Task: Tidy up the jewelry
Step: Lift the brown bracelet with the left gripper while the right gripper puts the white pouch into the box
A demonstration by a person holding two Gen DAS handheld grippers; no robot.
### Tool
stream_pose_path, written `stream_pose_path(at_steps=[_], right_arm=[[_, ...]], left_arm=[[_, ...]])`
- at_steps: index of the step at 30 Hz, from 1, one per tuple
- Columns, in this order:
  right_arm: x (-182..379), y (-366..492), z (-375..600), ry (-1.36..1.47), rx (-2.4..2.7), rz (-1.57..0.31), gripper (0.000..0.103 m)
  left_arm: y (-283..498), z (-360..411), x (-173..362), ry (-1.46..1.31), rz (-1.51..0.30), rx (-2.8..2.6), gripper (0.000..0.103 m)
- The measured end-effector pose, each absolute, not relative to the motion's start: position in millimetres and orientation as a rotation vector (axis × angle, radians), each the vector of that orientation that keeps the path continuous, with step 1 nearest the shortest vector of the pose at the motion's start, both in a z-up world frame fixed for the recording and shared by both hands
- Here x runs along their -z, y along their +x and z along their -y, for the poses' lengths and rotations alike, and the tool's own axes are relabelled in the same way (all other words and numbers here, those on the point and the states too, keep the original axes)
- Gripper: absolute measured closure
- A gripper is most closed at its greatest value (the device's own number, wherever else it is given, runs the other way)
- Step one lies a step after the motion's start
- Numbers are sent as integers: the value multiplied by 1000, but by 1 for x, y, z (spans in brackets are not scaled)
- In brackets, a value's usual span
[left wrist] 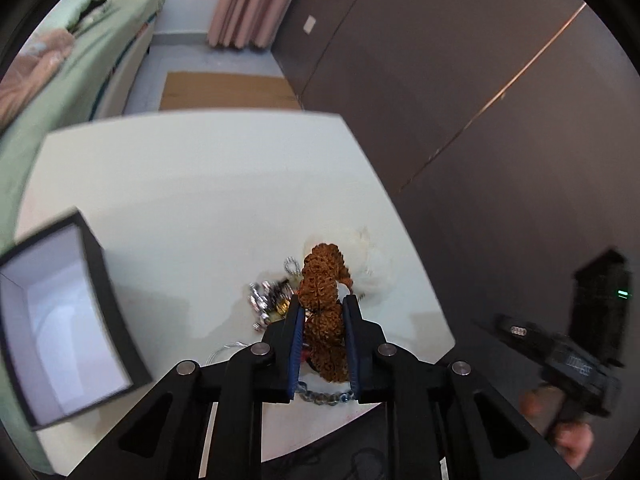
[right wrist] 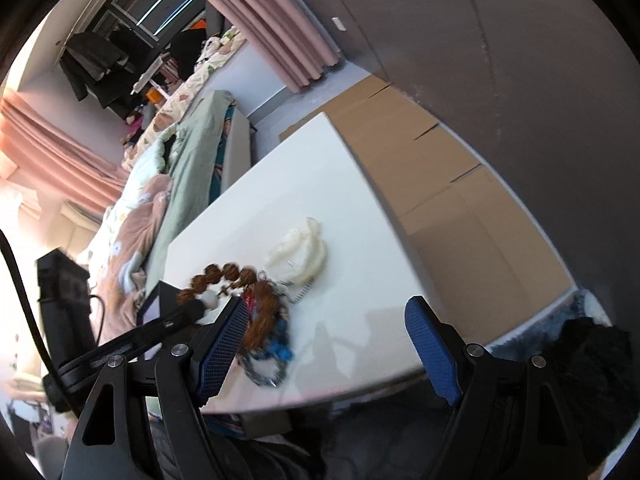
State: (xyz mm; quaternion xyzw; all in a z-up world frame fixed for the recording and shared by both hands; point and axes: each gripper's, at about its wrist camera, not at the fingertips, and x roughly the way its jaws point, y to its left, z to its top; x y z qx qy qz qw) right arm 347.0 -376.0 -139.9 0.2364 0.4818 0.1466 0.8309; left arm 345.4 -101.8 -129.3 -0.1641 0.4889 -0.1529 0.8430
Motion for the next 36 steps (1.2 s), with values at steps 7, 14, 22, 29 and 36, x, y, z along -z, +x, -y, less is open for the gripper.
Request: stream_pose_path(at_steps=[7, 14, 22, 29, 36], right_arm=[[164, 382, 355, 539, -312, -1077, 27], [186, 404, 338, 563, -314, -1124, 27], [191, 423, 312, 570, -346, -1193, 99], [145, 419, 283, 520, -417, -1099, 99], [106, 412, 229, 465, -554, -1059, 99]], left_arm=[[332, 70, 91, -361, -952, 304, 84], [318, 30, 62, -395, -889, 259, 84], [300, -22, 40, -443, -817, 208, 84], [280, -69, 38, -501, -770, 146, 84], [263, -101, 38, -554, -734, 99, 84]])
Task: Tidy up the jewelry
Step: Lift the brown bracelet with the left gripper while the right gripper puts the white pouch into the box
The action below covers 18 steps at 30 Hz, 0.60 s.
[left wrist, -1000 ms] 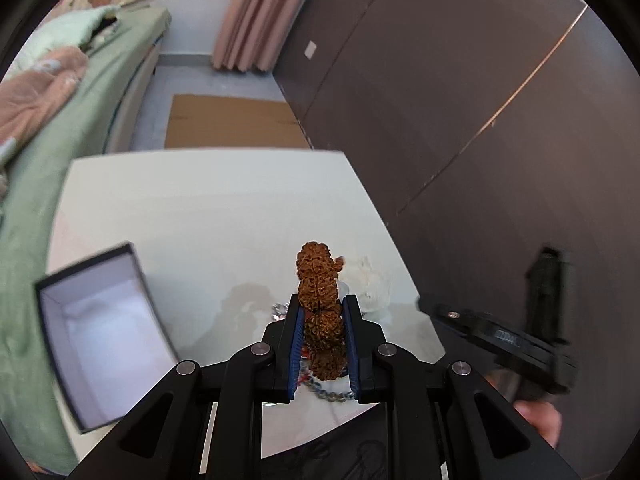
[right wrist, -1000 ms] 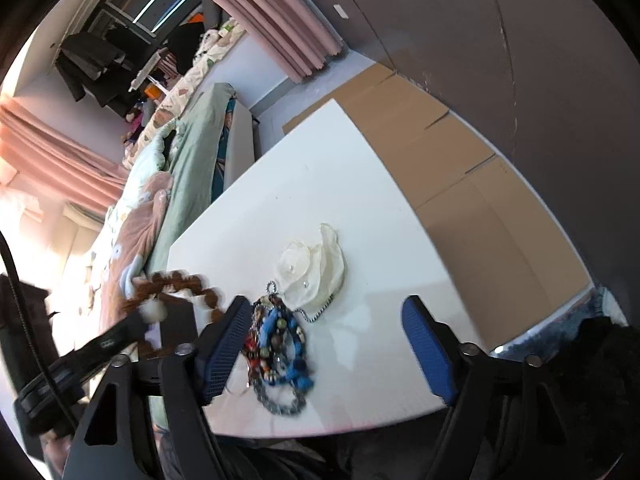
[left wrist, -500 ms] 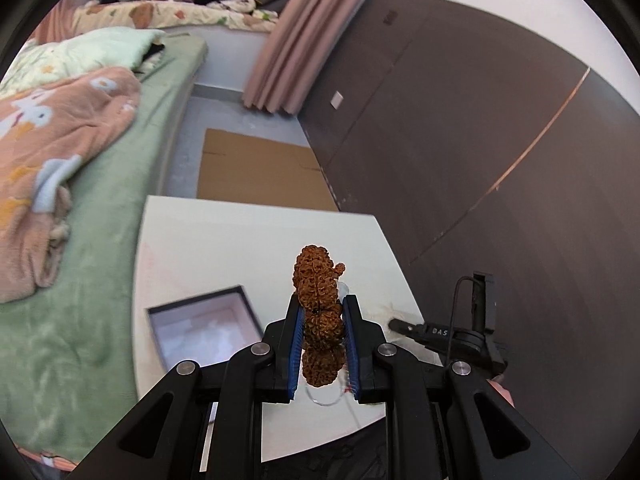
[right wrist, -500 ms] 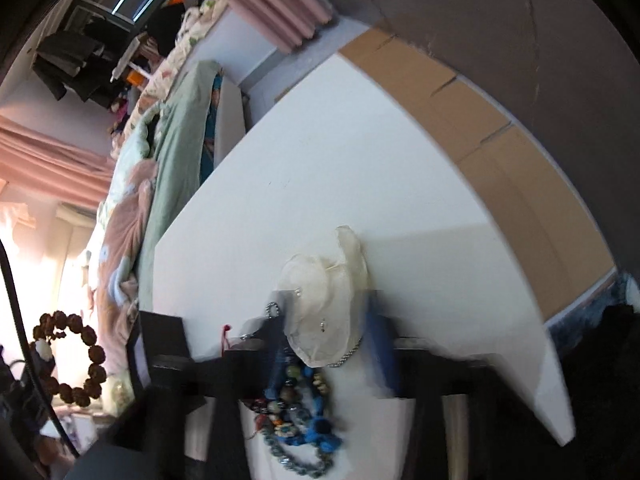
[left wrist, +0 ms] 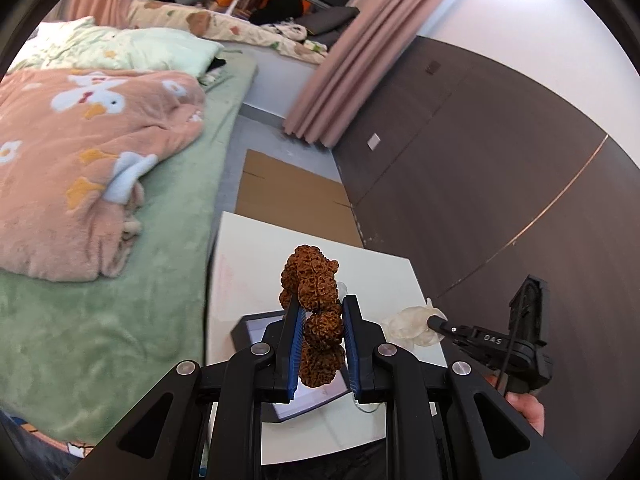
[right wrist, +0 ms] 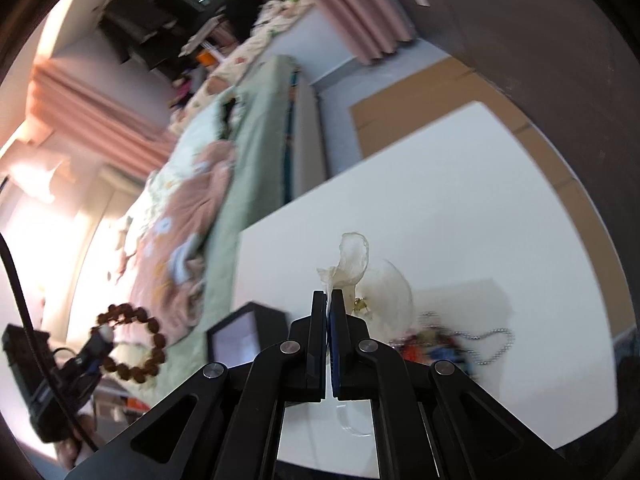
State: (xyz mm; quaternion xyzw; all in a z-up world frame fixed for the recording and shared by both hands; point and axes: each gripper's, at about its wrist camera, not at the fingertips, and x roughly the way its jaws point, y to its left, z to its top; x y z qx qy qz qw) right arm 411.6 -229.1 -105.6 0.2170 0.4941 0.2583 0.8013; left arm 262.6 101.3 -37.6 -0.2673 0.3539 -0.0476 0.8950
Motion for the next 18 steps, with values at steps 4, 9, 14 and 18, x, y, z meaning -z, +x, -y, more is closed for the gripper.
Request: stream_pose_path(at_steps=[4, 9, 14, 18], right_arm=[[94, 402, 195, 451, -642, -1063, 99], [87, 385, 156, 444, -760, -1079, 99], [93, 375, 119, 383, -805, -1133, 73], [101, 375, 125, 396, -733, -1142, 38]], left_arm=[[253, -111, 38, -562, -732, 83, 84], [244, -121, 40, -571, -730, 65, 84], [238, -120, 40, -572, -736, 68, 84], [236, -117, 35, -550, -740, 82, 84]])
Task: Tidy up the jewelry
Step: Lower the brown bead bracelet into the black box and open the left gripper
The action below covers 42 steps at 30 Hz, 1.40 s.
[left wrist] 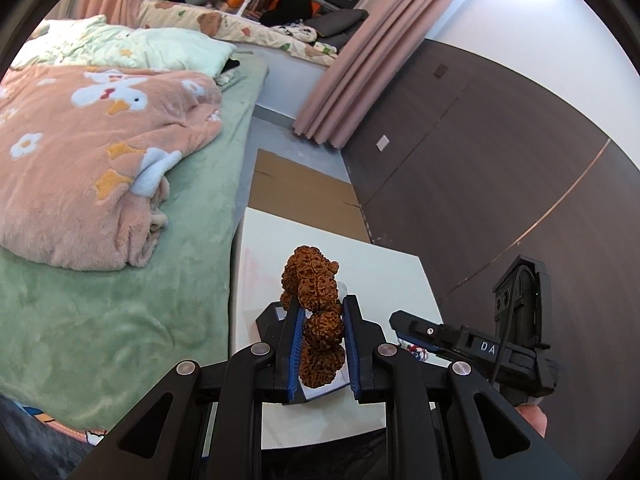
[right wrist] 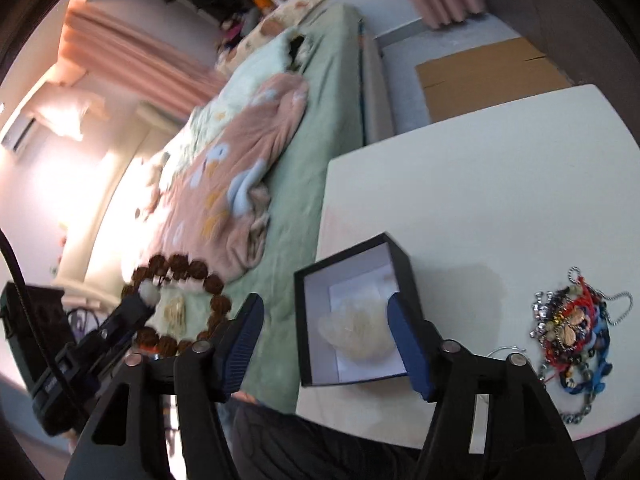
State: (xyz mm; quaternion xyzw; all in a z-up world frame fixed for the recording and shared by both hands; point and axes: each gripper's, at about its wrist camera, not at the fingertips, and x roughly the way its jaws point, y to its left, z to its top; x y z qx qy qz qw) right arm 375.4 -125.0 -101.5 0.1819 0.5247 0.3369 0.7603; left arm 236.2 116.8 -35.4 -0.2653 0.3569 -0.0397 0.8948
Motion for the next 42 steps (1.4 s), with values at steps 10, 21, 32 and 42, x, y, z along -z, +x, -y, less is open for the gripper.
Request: stream_pose_path(at_steps=[10, 21, 32, 42], right_arm=[[86, 355, 174, 438, -641, -1093, 38], [84, 336, 272, 521, -478, -1046, 38], [100, 325, 348, 621, -363, -1009, 38], [127, 322, 386, 681, -318, -1012, 38]], left_arm=[[236, -99, 33, -525, -745, 133, 84], [263, -67, 43, -527, -783, 169, 82], [281, -40, 63, -531, -860, 169, 49], [307, 19, 81, -451, -927, 239, 49]])
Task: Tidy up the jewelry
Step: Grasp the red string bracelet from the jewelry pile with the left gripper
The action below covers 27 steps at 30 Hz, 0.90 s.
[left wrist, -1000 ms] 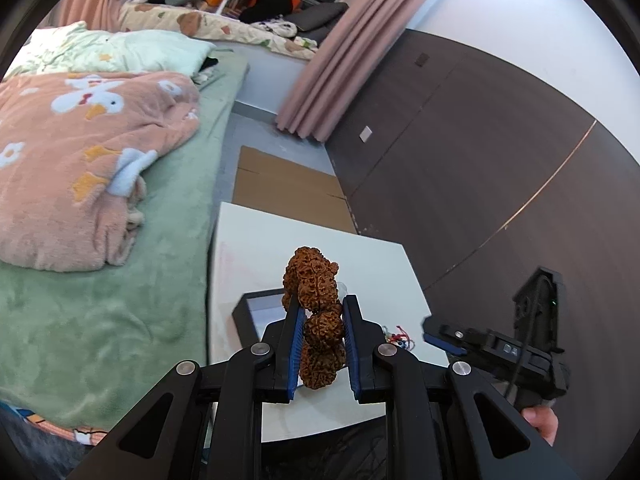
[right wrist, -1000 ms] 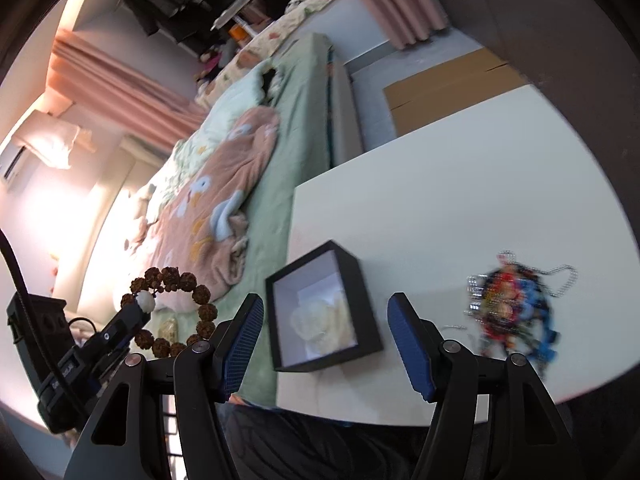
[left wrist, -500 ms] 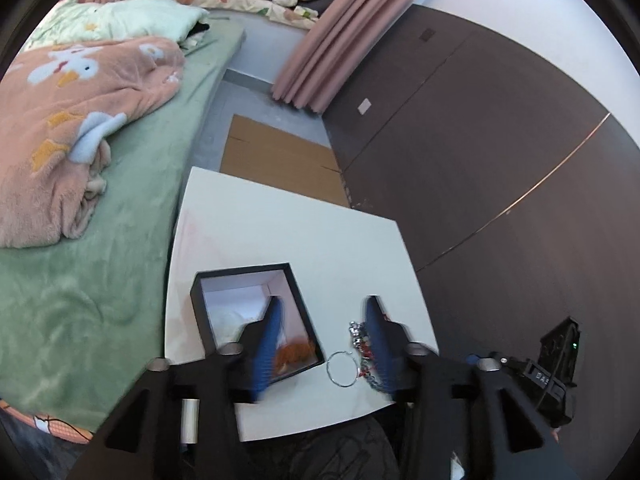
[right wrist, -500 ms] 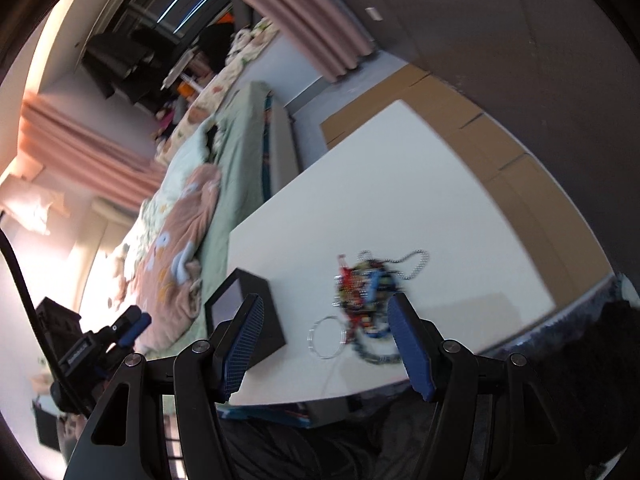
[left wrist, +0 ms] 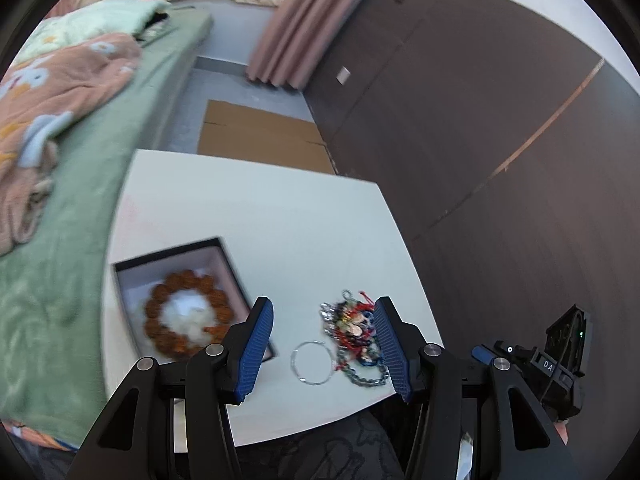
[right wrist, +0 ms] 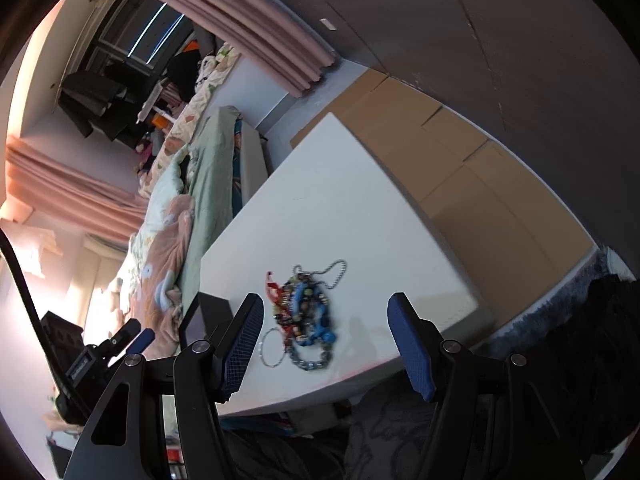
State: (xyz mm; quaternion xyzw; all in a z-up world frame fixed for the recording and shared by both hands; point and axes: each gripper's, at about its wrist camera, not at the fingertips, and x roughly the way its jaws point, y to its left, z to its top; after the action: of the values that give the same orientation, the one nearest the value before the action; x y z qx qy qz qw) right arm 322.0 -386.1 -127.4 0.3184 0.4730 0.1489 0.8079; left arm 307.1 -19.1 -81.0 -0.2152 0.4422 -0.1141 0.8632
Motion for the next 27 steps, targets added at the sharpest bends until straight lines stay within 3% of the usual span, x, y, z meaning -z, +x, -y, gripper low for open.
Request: stream_pose_path(at_steps=[22, 24, 26, 27], right_arm=[[167, 311, 414, 710, -279, -1062, 38], [167, 310, 416, 706, -276, -1063, 38], [165, 308, 416, 699, -272, -1062, 38], [164, 308, 416, 698, -272, -1061, 38]], left_arm=[[364, 133, 144, -300, -1102, 353, 49], [370, 139, 154, -266, -1112, 327, 58], [373, 141, 163, -261, -1135, 319, 93], [374, 140, 166, -275, -1149, 329, 98]])
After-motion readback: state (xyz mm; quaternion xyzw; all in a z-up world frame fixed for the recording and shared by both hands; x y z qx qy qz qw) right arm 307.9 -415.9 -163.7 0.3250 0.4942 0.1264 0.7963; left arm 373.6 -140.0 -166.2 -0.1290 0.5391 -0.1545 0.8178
